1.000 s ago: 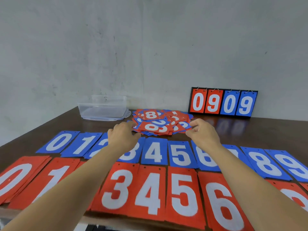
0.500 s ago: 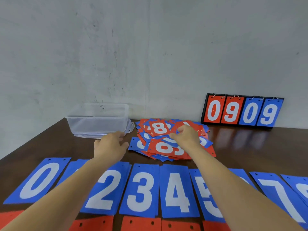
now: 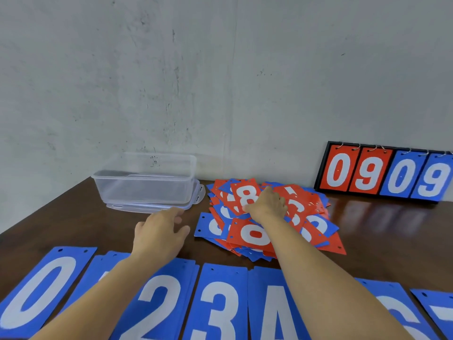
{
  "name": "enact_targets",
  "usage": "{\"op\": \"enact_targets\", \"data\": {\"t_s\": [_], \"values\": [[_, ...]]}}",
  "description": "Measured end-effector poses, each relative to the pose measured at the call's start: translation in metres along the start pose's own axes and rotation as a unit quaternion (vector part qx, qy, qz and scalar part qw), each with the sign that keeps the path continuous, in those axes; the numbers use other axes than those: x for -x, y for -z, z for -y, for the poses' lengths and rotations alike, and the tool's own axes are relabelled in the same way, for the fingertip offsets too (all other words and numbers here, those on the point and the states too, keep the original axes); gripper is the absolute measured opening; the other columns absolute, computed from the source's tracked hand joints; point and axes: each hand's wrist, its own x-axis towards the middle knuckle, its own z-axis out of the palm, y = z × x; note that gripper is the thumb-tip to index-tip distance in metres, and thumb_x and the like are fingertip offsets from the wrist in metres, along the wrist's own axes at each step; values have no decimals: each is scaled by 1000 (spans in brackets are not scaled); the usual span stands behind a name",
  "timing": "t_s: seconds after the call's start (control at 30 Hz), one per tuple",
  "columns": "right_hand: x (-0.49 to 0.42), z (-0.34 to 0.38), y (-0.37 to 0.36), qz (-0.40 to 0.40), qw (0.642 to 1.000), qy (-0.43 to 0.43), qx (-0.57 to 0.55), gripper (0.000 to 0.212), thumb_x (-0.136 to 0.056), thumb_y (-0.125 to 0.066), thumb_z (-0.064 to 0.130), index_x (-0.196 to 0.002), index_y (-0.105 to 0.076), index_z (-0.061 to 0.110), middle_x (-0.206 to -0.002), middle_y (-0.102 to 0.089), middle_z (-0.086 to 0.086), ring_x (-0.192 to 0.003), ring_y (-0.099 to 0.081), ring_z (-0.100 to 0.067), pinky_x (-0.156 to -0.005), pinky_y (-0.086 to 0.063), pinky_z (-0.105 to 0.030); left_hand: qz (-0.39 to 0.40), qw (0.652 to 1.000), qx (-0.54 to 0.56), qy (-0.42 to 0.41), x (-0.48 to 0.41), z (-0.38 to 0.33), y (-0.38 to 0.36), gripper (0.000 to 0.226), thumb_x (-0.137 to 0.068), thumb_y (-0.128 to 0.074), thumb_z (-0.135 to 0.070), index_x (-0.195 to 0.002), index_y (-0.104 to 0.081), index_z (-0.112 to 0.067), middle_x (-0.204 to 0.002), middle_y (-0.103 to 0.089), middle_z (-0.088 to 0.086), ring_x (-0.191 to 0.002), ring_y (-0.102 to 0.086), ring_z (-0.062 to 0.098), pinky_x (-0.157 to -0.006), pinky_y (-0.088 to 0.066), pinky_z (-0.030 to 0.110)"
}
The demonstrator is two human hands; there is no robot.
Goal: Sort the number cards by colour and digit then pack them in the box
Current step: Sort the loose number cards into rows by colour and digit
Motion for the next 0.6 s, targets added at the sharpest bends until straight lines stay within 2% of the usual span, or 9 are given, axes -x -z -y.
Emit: {"op": "enact_targets", "data": {"t_s": [0.17, 0.3, 0.33, 0.4, 0.5, 0.53, 0.6], "values": [[-10, -15, 11, 33, 996, -50, -70, 62, -83, -72, 27, -134, -40, 13, -129, -55, -7, -118, -54, -29, -100, -45, -42, 25, 1000, -4, -1, -5, -10, 1, 43, -93, -57, -35, -135, -49, -29, -119, -63, -14, -112, -56, 9, -106, -35, 36], [-5, -40, 28, 39, 996, -56, -65, 47, -85, -67, 19, -126, -48, 10, -119, -59, -8, -96, -58, -24, -83, -53, -37, 48, 999, 6, -12, -15, -28, -5, 40, -92, -58, -31, -132, -53, -24, -119, -65, -10, -112, -57, 12, -105, -40, 39], [-3, -46, 32, 45, 995, -58, -68, 48, -84, -68, 17, -127, -48, 9, -121, -58, -9, -97, -58, -25, -83, -53, -37, 55, 998, 15, -15, -19, -33, -8, 40, -92, -59, -30, -131, -54, -22, -119, -65, -7, -112, -58, 13, -103, -43, 39], [3, -56, 39, 54, 993, -55, -94, 56, -82, -71, 14, -132, -46, 8, -130, -55, -10, -112, -57, -29, -89, -52, -39, 70, 997, 37, -22, -27, -45, -15, 38, -92, -60, -26, -128, -57, -16, -118, -66, -1, -109, -60, 17, -98, -48, 37], [16, -66, 50, 60, 981, -47, -176, 69, -81, -74, 11, -141, -41, 8, -140, -49, -11, -123, -52, -30, -98, -48, -40, 84, 995, 46, -29, -42, -59, -27, 32, -92, -60, -23, -120, -61, -9, -111, -68, 6, -100, -63, 20, -90, -54, 36], [20, -68, 55, 57, 976, -50, -206, 65, -81, -73, 8, -140, -44, 6, -137, -52, -12, -119, -54, -30, -95, -49, -39, 87, 995, 41, -31, -46, -64, -31, 33, -92, -59, -23, -121, -60, -8, -111, -68, 8, -100, -64, 22, -90, -54, 36], [27, -72, 64, 46, 962, -58, -261, 52, -82, -70, 2, -131, -52, 2, -116, -62, -12, -101, -61, -27, -79, -50, -33, 84, 995, 34, -33, -55, -72, -37, 38, -93, -59, -26, -126, -57, -8, -114, -67, 9, -101, -63, 22, -90, -53, 35]]}}
